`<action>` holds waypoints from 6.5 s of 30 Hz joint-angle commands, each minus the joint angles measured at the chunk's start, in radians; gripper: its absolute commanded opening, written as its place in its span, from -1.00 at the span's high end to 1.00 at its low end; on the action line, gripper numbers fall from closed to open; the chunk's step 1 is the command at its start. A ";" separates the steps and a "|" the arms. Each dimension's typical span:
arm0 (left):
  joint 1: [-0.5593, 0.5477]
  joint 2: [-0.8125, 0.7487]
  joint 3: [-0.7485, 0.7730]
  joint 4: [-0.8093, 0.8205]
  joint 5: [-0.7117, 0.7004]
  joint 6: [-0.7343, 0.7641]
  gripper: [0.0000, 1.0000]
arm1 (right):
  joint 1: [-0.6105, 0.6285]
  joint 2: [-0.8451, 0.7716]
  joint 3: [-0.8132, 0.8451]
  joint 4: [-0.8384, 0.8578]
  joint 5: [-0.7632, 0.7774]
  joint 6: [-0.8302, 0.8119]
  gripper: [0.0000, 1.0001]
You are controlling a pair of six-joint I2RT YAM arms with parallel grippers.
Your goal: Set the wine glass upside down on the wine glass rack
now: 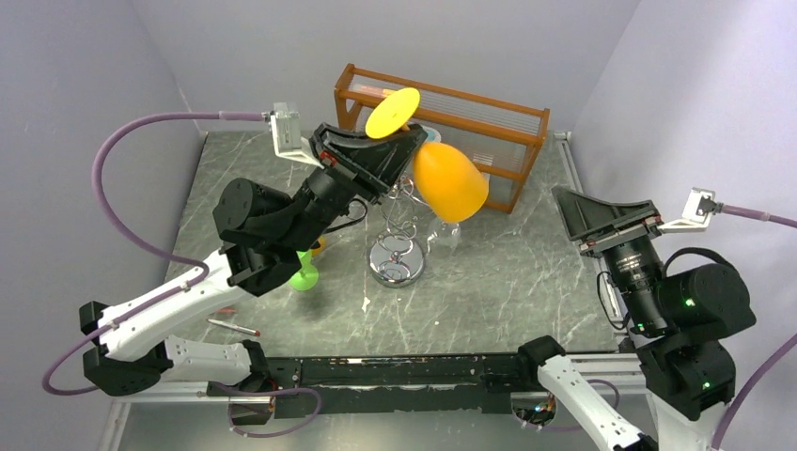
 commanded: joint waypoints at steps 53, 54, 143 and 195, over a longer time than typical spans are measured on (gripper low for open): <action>-0.009 0.126 -0.060 -0.246 0.765 0.407 0.90 | 0.018 0.117 0.056 -0.143 -0.615 0.162 0.17; -0.009 0.126 -0.060 -0.245 0.768 0.411 0.90 | 0.018 0.117 0.048 -0.137 -0.612 0.189 0.25; -0.009 -0.427 -0.245 -0.874 -0.487 0.149 -0.94 | 0.056 0.742 0.036 0.280 -0.321 0.113 1.00; -0.009 -0.408 -0.155 -1.216 -0.588 0.109 -0.94 | 0.056 0.672 0.066 0.126 -0.069 -0.028 -0.05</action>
